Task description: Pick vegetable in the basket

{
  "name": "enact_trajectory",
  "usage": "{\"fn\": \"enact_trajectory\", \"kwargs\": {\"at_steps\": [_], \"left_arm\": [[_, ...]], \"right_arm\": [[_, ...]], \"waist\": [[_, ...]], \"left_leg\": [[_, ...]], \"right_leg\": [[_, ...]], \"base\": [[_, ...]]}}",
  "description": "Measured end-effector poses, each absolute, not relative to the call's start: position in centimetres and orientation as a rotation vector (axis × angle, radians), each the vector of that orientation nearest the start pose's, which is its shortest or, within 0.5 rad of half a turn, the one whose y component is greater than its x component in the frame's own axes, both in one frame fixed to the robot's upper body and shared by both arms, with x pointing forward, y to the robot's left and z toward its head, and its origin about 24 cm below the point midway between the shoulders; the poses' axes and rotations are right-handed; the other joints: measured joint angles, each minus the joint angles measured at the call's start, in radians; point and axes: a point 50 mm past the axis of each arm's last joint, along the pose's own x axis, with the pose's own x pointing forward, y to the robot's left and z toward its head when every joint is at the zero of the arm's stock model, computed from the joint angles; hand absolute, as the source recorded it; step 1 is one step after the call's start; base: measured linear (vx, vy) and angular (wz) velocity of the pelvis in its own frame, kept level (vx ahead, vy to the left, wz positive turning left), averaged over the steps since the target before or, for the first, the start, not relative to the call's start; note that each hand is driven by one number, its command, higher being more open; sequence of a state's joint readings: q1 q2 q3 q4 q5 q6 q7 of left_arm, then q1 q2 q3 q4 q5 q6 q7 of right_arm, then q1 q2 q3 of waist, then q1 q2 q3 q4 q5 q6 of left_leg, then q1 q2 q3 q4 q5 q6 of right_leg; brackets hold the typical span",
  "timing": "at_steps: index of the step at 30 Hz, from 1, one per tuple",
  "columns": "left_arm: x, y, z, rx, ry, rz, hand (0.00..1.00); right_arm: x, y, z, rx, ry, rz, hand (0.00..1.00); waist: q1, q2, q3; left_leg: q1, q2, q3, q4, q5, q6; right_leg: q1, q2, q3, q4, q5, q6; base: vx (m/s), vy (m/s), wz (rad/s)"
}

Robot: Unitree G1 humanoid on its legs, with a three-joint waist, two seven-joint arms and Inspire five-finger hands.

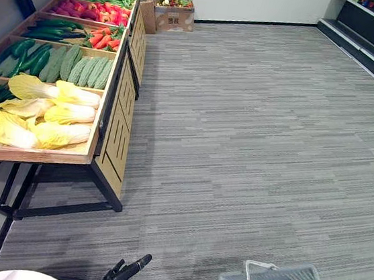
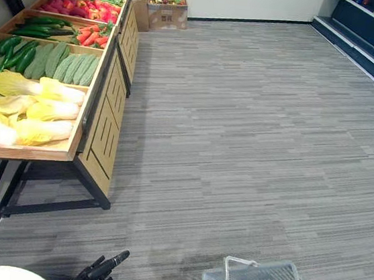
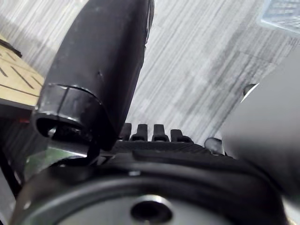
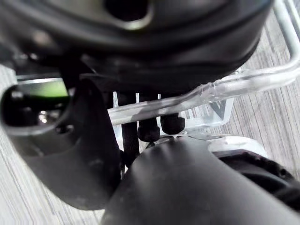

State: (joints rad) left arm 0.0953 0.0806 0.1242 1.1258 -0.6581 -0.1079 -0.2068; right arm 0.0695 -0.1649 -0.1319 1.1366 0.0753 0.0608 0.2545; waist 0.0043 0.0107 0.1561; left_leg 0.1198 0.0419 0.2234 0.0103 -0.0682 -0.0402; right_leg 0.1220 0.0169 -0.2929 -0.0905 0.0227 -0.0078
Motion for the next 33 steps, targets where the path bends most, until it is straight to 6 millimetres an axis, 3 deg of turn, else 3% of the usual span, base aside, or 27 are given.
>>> {"fn": "enact_trajectory", "kwargs": {"at_steps": [9,10,16,26,33], "left_arm": [[8.6,19.3,-16.2,-0.620,0.923,0.377,1.00],[8.3,19.3,-16.3,-0.599,0.941,0.360,1.00],[8.3,19.3,-16.3,-0.599,0.940,0.361,1.00],[8.0,19.8,-16.2,-0.575,0.922,0.402,1.00],[7.9,20.1,-16.1,-0.548,0.911,0.445,1.00]], "right_arm": [[8.4,-21.6,-16.4,0.069,1.239,0.041,0.00],[8.5,-21.7,-16.3,0.060,1.242,0.054,0.00],[7.9,-21.8,-16.4,0.069,1.248,0.042,0.00],[5.1,-21.9,-16.8,0.403,1.190,-0.349,0.00],[5.2,-21.1,-17.0,0.433,1.188,-0.374,0.00]], "waist": [[0.019,-0.002,-0.006],[0.027,-0.003,-0.020],[0.024,-0.005,-0.021],[0.011,-0.016,-0.021],[0.013,-0.023,-0.019]], "left_leg": [[-0.004,-0.011,-0.053,-0.012,0.021,0.016],[0.012,-0.015,-0.076,-0.059,0.056,0.017],[0.011,-0.014,-0.075,-0.062,0.056,0.017],[0.000,-0.013,-0.044,-0.102,0.070,0.013],[0.006,-0.019,-0.044,-0.103,0.074,0.005]], "right_leg": [[0.009,-0.013,-0.049,0.000,0.001,0.002],[0.004,-0.024,-0.069,0.024,-0.005,0.020],[0.001,-0.024,-0.071,0.024,-0.005,0.020],[-0.017,-0.025,-0.079,0.014,-0.009,0.024],[-0.002,-0.037,-0.101,0.024,-0.016,0.035]], "base": [[-0.04,-0.013,0.17],[-0.01,-0.001,0.03],[0.00,0.000,0.00],[0.01,-0.005,-0.02],[-0.01,-0.005,0.08]]}}
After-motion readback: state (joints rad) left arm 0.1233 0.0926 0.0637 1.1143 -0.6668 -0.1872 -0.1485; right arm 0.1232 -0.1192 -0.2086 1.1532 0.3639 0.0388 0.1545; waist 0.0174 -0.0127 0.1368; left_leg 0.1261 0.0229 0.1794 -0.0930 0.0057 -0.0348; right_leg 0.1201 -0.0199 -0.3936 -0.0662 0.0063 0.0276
